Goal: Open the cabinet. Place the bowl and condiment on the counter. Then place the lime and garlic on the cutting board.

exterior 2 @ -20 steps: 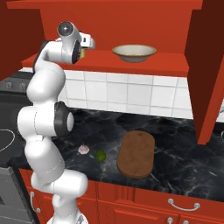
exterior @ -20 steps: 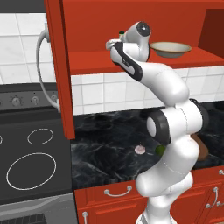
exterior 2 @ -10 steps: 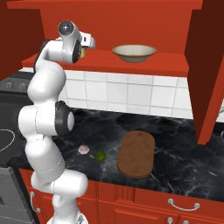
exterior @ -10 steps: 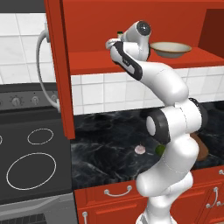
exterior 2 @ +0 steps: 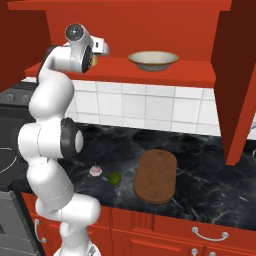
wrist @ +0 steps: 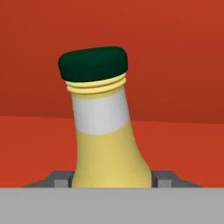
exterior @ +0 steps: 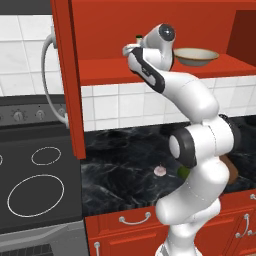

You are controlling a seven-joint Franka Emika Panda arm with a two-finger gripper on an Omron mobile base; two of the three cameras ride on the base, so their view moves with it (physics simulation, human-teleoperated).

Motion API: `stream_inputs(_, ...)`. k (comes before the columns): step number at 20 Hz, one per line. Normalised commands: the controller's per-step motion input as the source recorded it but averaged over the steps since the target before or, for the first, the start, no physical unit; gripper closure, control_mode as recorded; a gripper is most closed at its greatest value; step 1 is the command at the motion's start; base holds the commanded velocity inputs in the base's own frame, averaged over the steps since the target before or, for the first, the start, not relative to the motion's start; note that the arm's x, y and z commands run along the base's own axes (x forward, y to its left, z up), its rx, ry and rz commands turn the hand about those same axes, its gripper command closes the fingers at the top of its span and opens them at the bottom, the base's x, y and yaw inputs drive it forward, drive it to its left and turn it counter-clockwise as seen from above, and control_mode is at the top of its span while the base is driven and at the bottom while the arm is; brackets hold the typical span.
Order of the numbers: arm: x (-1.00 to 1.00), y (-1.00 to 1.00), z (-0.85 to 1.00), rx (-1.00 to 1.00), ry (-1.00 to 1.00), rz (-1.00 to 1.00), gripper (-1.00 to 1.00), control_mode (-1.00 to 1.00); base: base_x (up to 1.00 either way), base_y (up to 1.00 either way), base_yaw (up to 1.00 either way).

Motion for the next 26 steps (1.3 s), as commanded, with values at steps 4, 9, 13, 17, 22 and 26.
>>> stream_inputs(4,-0.91,-0.32,0.01,0.03,-0.04,0.00,1.00,-1.00,0.00,0.00,0.00)
stream_inputs(9,-1.00,-0.36,0.03,0.04,-0.01,0.00,1.00,-1.00,0.00,0.00,0.00)
stream_inputs(13,-1.00,-0.14,0.01,0.02,0.00,0.00,1.00,-1.00,0.00,0.00,0.00)
stream_inputs(17,-1.00,0.00,0.11,0.01,0.00,0.00,1.00,-1.00,0.00,0.00,0.00)
stream_inputs(22,-1.00,0.00,0.06,0.00,0.00,0.00,1.00,-1.00,0.00,0.00,0.00)
stream_inputs(26,-0.92,0.00,-0.08,0.00,0.01,0.00,1.00,-1.00,0.00,0.00,0.00)
